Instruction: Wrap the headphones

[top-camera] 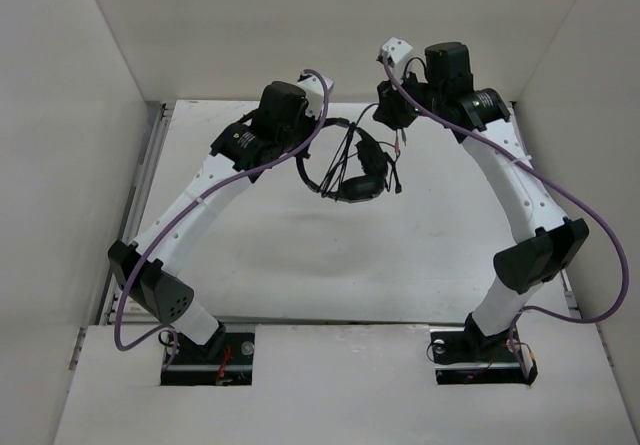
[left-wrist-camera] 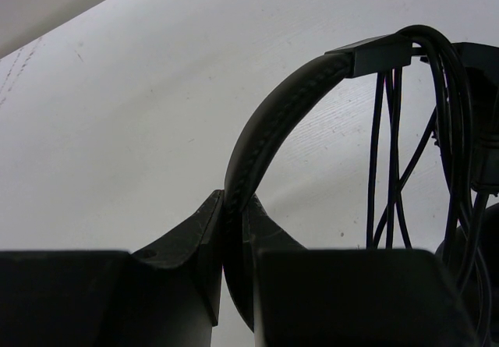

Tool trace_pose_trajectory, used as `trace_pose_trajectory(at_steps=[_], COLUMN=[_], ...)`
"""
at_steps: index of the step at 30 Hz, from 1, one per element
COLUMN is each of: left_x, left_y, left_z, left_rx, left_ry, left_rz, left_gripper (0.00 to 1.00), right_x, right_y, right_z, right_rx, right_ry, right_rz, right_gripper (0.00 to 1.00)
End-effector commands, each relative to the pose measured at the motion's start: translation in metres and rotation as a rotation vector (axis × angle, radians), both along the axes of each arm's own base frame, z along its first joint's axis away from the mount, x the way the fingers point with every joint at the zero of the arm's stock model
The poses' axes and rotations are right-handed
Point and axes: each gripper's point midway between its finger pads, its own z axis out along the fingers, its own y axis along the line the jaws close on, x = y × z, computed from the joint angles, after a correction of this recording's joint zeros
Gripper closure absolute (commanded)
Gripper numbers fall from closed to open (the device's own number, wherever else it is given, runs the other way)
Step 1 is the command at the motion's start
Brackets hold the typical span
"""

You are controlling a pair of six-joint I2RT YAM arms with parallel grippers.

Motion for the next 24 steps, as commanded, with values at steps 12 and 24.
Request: trace_pose_trajectory(at_steps=[12, 24], left_x=[-0.010, -0.013], left_y=[-0.004, -0.008], left_z=[0.033, 0.036], left_rx=[-0.090, -0.104], left_ry=[-0.059, -0.057], left_rz=[-0.018, -0.028], left_gripper=[0.97, 0.97], right_x=[-0.017, -0.030], right_y=[-0.005, -0.003], right_z=[0.029, 0.027], right_rx=[0.219, 0.305], right_ry=[0.107, 0.206], right_rz=[0.075, 0.126], right_gripper=[0.56, 0.52])
